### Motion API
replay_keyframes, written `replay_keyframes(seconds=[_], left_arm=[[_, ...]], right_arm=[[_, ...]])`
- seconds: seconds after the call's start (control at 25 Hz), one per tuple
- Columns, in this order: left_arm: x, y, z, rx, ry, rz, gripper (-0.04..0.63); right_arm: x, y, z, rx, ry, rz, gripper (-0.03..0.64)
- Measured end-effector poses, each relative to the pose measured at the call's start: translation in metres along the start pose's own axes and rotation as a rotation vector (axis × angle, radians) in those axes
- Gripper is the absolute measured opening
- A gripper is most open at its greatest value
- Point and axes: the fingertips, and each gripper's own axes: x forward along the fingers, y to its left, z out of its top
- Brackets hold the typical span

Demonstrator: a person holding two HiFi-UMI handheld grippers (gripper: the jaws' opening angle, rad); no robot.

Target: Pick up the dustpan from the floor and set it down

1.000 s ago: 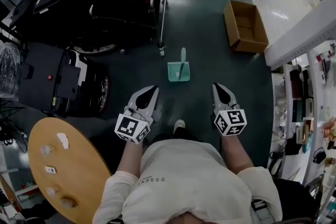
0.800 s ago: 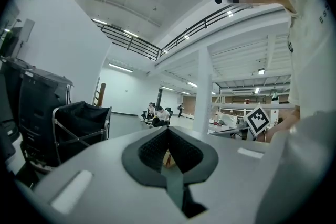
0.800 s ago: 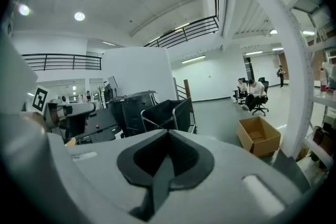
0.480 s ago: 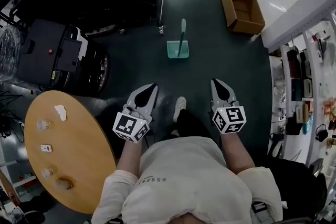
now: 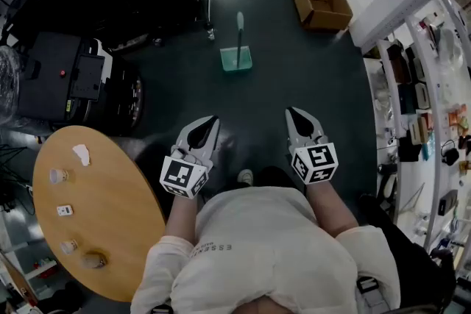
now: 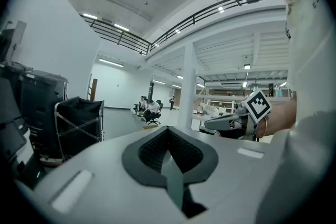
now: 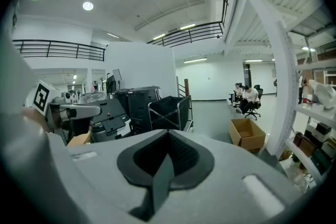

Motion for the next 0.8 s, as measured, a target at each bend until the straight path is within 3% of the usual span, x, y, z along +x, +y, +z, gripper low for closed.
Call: replay_keyframes(seconds=[0.24,0.6,0.8], left_arm=[[-0.007,-0.004,-0.001,-0.013,-0.012,0.006,0.017],[-0.014,-0.012,-0.005,-0.015,-0.020,0.011,0.017],[-0.017,-0.017,-0.003,-0.005,-0.023,0.013,0.017]], right_arm=[[0.000,0.011,-0.010,-0.060,0.053,0.004,-0.011],[-0.007,0.004,-0.018,0.009,0.080,-0.029,-0.010],[-0.014,0.005,-0.015,-0.023,0.064,-0.038,-0.009]])
